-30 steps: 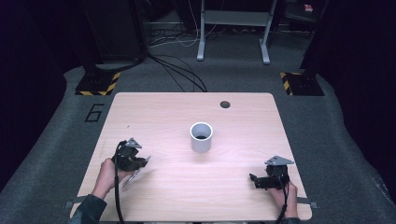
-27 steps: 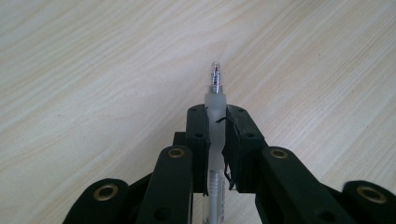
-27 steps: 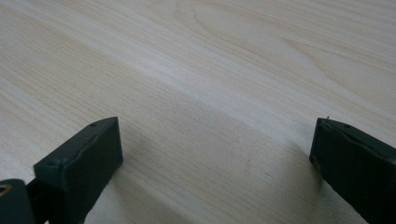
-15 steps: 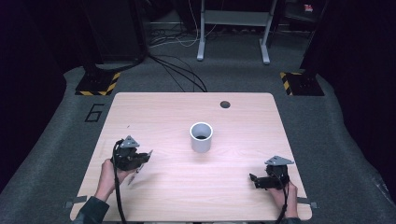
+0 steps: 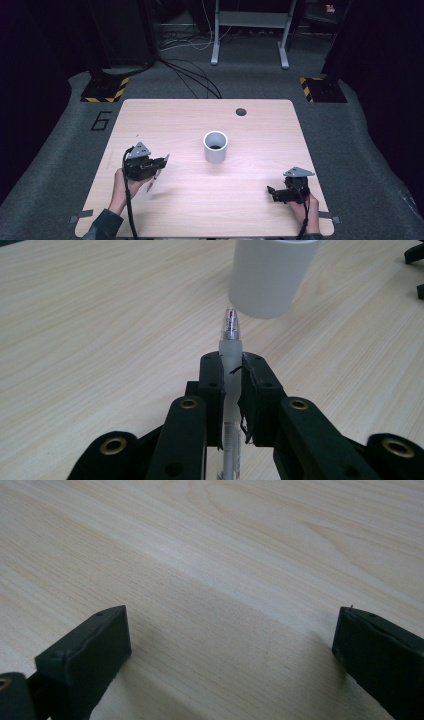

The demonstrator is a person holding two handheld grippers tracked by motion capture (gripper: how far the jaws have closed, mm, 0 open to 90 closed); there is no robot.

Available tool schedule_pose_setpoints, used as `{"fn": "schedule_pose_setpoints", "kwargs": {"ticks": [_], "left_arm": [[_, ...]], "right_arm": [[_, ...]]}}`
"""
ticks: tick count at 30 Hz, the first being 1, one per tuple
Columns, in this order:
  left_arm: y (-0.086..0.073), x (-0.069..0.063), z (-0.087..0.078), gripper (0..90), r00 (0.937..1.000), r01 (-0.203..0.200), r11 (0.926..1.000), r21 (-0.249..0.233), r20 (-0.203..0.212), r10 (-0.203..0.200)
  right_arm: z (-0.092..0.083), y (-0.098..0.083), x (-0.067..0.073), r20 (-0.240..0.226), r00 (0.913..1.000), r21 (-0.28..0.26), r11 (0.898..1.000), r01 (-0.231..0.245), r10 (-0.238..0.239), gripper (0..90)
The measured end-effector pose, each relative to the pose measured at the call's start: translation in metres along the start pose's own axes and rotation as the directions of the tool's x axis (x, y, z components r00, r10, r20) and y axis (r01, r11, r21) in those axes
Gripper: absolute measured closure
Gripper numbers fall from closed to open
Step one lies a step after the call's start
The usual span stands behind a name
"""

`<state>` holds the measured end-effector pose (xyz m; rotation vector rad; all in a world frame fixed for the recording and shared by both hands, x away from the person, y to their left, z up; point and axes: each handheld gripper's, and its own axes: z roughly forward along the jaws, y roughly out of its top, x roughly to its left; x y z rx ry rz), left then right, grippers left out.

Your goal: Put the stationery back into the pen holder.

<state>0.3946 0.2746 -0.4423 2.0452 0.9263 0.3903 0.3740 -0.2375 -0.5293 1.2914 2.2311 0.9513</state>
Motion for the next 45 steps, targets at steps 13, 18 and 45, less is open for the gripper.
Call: {"fn": "schedule_pose_setpoints", "kwargs": {"ticks": [13, 18, 45], "left_arm": [[0.016, -0.007, -0.002, 80.0, 0.9999, -0.006, 0.9939, -0.11, -0.012, 0.005], [0.023, -0.009, -0.003, 80.0, 0.9998, -0.016, 0.99, -0.14, -0.009, 0.015], [0.076, -0.026, 0.01, 80.0, 0.9977, -0.067, 0.9571, -0.282, -0.004, 0.068]], "right_arm": [[0.001, 0.001, 0.0, -0.001, 1.0, -0.002, 1.0, 0.001, -0.001, 1.2], [0.002, 0.001, 0.0, 0.002, 1.0, -0.005, 1.0, 0.002, -0.002, 0.7], [0.002, 0.002, -0.001, -0.005, 1.0, 0.013, 1.0, 0.003, -0.003, 0.0]]}}
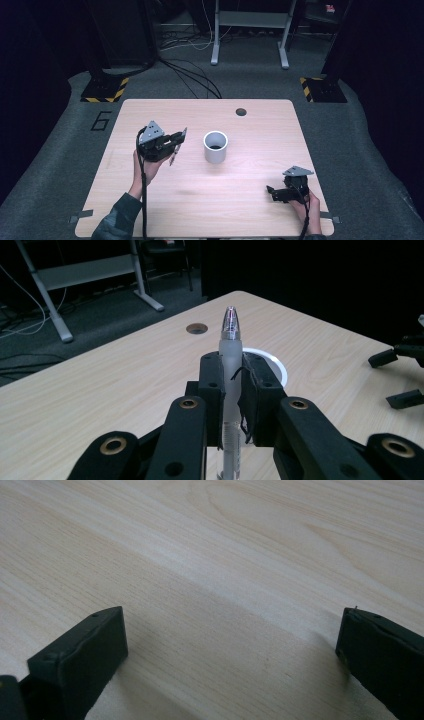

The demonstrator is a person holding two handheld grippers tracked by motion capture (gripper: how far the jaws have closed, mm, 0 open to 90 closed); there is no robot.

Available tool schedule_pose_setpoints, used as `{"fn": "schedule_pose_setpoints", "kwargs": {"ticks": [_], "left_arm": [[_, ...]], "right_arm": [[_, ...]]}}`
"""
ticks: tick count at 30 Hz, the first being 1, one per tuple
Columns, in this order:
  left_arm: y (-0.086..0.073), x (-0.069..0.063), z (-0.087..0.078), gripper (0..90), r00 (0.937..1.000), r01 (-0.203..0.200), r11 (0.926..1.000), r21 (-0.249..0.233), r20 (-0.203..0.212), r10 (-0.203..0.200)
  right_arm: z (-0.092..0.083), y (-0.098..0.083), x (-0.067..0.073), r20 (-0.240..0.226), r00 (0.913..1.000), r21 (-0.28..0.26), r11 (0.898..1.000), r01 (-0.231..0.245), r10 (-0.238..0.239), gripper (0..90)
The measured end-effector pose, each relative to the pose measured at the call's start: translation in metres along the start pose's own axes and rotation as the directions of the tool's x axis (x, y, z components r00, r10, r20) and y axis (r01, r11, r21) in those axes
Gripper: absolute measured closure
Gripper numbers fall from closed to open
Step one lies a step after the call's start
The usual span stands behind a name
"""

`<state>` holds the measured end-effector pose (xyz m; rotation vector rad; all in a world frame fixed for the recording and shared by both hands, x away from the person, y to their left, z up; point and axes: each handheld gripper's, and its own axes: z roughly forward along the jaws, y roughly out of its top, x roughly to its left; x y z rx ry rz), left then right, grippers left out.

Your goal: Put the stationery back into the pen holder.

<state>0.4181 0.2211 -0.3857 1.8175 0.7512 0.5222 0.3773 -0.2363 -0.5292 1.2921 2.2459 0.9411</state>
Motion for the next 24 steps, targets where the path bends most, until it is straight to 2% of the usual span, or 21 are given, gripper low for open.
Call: {"fn": "schedule_pose_setpoints", "kwargs": {"ticks": [4, 7, 11, 20, 24], "left_arm": [[0.006, -0.003, 0.005, 80.0, 1.0, -0.006, 0.9994, -0.035, -0.004, 0.006], [0.012, -0.004, 0.008, 80.0, 0.9996, -0.03, 0.9984, -0.048, 0.002, 0.03], [0.017, -0.006, 0.016, 80.0, 0.9998, -0.019, 0.9965, -0.082, 0.007, 0.019], [0.029, -0.009, 0.03, 79.9, 0.9996, -0.012, 0.9946, -0.103, 0.025, 0.015], [0.035, -0.01, 0.037, 80.0, 0.9993, -0.025, 0.9936, -0.11, 0.026, 0.028]], "right_arm": [[0.0, 0.0, 0.0, 0.0, 1.0, 0.0, 1.0, 0.0, 0.0, 0.0], [0.0, 0.0, 0.0, 0.0, 1.0, 0.0, 1.0, 0.0, 0.0, 0.0], [0.0, 0.0, 0.0, 0.0, 1.0, 0.0, 1.0, 0.0, 0.0, 0.0], [0.0, 0.0, 0.0, 0.0, 1.0, 0.0, 1.0, 0.0, 0.0, 0.0], [0.0, 0.0, 0.0, 0.0, 1.0, 0.0, 1.0, 0.0, 0.0, 0.0]]}}
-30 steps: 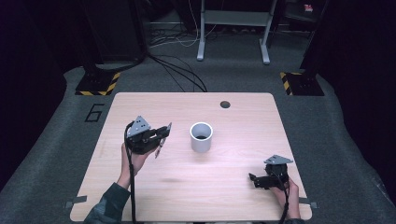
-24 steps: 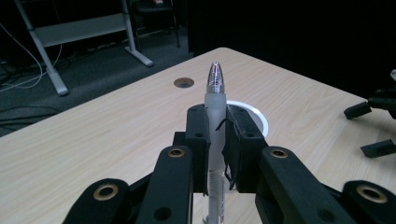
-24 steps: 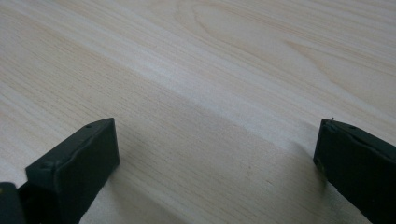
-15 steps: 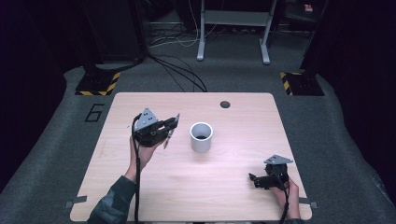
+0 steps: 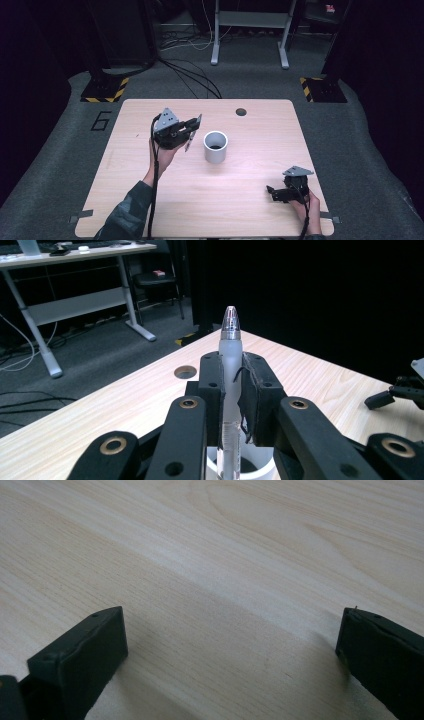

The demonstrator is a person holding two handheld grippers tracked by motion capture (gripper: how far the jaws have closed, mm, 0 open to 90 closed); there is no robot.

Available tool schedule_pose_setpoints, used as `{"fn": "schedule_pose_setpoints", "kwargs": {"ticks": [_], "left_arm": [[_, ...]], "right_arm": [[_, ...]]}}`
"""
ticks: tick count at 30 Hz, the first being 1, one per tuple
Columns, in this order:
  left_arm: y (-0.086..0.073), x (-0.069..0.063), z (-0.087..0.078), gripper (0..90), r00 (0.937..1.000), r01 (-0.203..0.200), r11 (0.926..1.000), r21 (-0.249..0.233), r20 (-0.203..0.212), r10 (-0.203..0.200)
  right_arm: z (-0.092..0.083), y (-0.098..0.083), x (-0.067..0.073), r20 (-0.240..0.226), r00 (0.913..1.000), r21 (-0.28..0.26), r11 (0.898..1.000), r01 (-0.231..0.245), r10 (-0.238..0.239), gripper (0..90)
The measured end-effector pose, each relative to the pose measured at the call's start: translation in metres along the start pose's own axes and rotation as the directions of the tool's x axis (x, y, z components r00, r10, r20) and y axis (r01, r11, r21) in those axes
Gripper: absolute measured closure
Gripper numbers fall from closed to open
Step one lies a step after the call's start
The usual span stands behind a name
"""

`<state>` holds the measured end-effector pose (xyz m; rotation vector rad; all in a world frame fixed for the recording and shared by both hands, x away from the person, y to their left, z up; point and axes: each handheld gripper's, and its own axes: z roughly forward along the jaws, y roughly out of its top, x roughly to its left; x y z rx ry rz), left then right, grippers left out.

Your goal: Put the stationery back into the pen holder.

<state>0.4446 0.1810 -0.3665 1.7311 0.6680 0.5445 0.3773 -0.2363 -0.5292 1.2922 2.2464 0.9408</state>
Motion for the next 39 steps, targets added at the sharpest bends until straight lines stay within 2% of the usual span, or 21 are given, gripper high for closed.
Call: {"fn": "schedule_pose_setpoints", "kwargs": {"ticks": [2, 15, 20, 23, 30, 33, 39], "left_arm": [[0.003, 0.0, 0.004, 80.0, 1.0, -0.003, 1.0, 0.006, 0.01, 0.002], [0.017, -0.004, 0.031, 79.9, 0.9998, 0.0, 0.9987, -0.051, 0.022, 0.001], [0.018, -0.008, 0.041, 79.9, 0.9989, -0.006, 0.9979, -0.064, 0.045, 0.008], [0.018, -0.01, 0.048, 79.9, 0.9985, -0.022, 0.997, -0.074, 0.049, 0.026], [0.013, -0.014, 0.064, 79.8, 0.9979, -0.02, 0.9963, -0.083, 0.059, 0.025], [0.01, -0.013, 0.072, 79.8, 0.9981, -0.009, 0.9949, -0.1, 0.059, 0.015], [0.0, -0.012, 0.087, 79.9, 0.9985, 0.018, 0.9968, -0.078, 0.053, -0.014]], "right_arm": [[0.0, 0.0, 0.0, 0.0, 1.0, 0.0, 1.0, 0.0, 0.0, 0.0], [0.001, 0.0, 0.0, 0.001, 1.0, -0.009, 1.0, 0.002, -0.002, 0.0], [0.0, 0.0, -0.001, 0.0, 1.0, -0.001, 1.0, 0.008, -0.008, 0.0], [0.0, 0.0, -0.001, -0.001, 0.9999, 0.0, 1.0, 0.01, -0.01, 0.0], [0.0, 0.0, -0.001, -0.001, 1.0, 0.001, 1.0, 0.007, -0.007, 0.0], [0.0, 0.0, -0.001, 0.0, 1.0, -0.001, 1.0, 0.007, -0.007, 0.0], [0.0, 0.0, -0.001, 0.0, 1.0, -0.001, 1.0, 0.008, -0.008, 0.0]]}}
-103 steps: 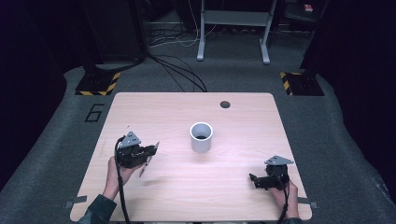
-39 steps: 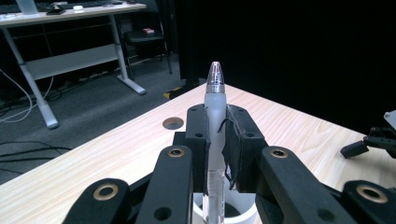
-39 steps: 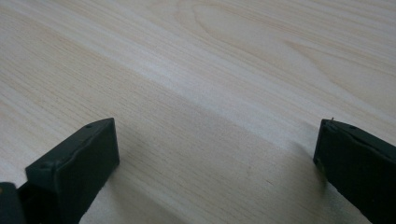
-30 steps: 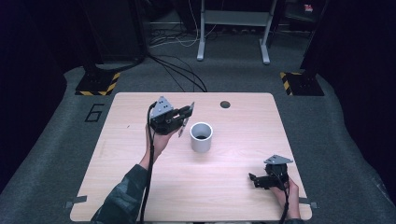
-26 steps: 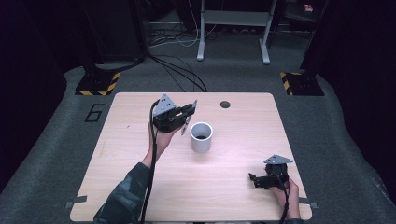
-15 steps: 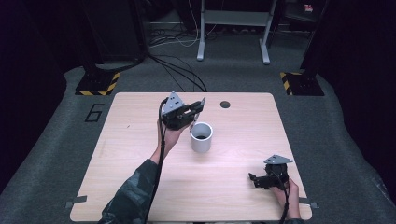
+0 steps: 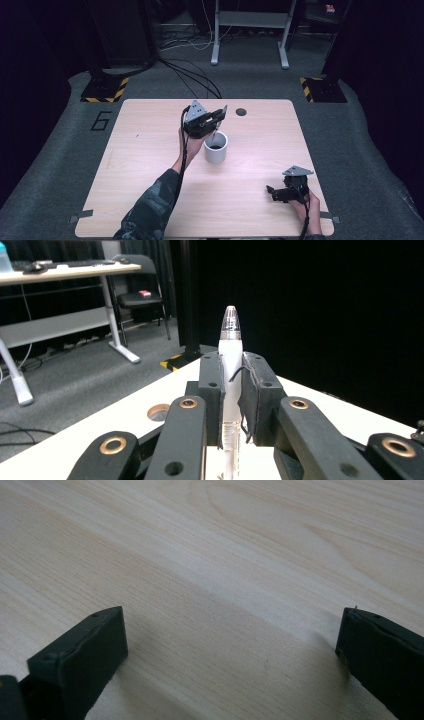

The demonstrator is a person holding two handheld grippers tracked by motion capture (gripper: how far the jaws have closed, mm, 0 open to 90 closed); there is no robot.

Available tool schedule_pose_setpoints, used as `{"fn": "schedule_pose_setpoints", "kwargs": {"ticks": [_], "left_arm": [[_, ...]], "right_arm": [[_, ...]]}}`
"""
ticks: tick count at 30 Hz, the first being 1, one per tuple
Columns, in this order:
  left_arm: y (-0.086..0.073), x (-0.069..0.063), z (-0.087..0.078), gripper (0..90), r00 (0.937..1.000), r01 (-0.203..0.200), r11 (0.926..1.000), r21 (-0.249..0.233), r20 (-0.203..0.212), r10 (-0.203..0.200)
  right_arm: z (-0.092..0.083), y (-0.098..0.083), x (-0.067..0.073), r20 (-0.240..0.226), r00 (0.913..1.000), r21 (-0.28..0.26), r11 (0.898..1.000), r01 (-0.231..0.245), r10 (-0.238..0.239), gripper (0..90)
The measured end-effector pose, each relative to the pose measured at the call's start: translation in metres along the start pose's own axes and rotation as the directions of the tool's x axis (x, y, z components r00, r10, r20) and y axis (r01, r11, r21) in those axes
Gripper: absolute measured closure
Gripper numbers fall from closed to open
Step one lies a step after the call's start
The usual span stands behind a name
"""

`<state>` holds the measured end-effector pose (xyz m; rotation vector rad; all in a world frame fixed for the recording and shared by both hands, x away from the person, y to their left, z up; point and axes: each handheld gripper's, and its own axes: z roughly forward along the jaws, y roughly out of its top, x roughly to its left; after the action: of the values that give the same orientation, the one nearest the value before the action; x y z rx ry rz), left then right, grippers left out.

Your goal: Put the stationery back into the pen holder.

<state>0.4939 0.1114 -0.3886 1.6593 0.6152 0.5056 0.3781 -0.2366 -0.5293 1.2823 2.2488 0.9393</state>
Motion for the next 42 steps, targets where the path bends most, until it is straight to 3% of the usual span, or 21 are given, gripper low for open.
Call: {"fn": "schedule_pose_setpoints", "kwargs": {"ticks": [5, 9, 19, 31, 35, 39, 42], "left_arm": [[-0.011, 0.004, 0.011, 79.8, 0.9992, 0.038, 0.9989, 0.029, -0.011, -0.038], [-0.019, 0.008, 0.017, 79.8, 0.9988, 0.043, 0.997, 0.064, -0.025, -0.042], [-0.041, 0.015, 0.023, 79.8, 0.9953, 0.093, 0.9841, 0.151, -0.038, -0.089], [-0.058, 0.015, 0.022, 79.6, 0.9914, 0.13, 0.9725, 0.194, -0.046, -0.123], [-0.061, 0.014, 0.021, 78.3, 0.9921, 0.125, 0.9705, 0.206, -0.037, -0.119], [-0.061, 0.013, 0.019, 66.6, 0.9913, 0.131, 0.968, 0.214, -0.039, -0.126], [-0.058, 0.013, 0.016, 52.8, 0.9914, 0.13, 0.9669, 0.219, -0.041, -0.125]], "right_arm": [[0.0, 0.0, 0.001, 0.0, 1.0, -0.005, 1.0, -0.008, 0.008, 0.0], [0.0, 0.0, 0.001, -0.001, 1.0, -0.003, 1.0, -0.008, 0.008, 0.0], [0.0, 0.0, 0.0, 0.0, 1.0, -0.001, 1.0, 0.0, 0.0, 0.0], [0.0, 0.0, 0.0, 0.0, 1.0, -0.004, 1.0, 0.0, 0.0, 0.0], [0.0, 0.0, 0.0, 0.0, 1.0, 0.0, 1.0, 0.0, 0.0, 0.0], [0.0, 0.0, 0.0, 0.0, 1.0, 0.0, 1.0, 0.0, 0.0, 0.0], [0.0, 0.0, 0.0, 0.0, 1.0, -0.001, 1.0, -0.001, 0.001, 0.0]]}}
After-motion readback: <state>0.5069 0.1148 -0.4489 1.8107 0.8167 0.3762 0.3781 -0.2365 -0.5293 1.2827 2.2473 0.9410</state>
